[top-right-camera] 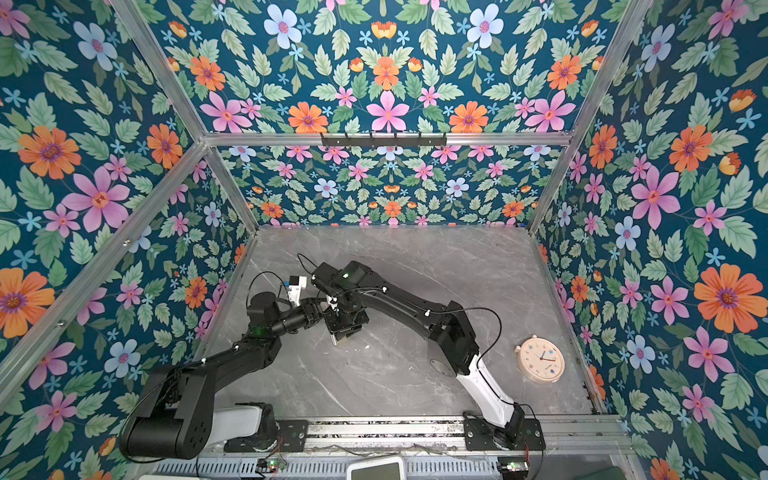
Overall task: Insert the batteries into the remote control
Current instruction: 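Bring the cover over the remote's battery compartment held by the left gripper, then slide the cover onto the compartment with the right gripper and release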
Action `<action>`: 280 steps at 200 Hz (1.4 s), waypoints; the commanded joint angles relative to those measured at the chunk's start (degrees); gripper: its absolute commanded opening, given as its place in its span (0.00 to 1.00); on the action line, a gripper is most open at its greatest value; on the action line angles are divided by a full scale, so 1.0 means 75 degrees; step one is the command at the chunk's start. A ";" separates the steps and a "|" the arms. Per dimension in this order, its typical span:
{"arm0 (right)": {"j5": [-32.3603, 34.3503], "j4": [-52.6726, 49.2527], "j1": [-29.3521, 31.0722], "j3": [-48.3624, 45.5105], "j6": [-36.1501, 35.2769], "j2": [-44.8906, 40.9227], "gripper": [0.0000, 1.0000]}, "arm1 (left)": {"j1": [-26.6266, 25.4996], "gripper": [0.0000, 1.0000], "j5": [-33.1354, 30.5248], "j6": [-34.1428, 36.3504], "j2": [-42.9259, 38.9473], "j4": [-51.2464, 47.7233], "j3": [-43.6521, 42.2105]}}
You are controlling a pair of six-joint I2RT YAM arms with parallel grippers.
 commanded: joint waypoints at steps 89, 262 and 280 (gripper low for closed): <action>0.0082 0.0300 -0.0036 -0.0218 0.0119 -0.0246 0.10 | -0.0048 0.00 0.0144 0.0115 -0.0072 -0.0028 -0.0003; -0.0362 0.0610 -0.0095 -0.0448 0.0195 -0.0227 0.10 | -0.0055 0.00 0.0115 0.0166 -0.0072 -0.0076 0.0010; -0.0413 0.0704 -0.0148 -0.0499 0.0236 -0.0238 0.10 | -0.0051 0.00 0.0120 0.0176 -0.0084 -0.0099 0.0010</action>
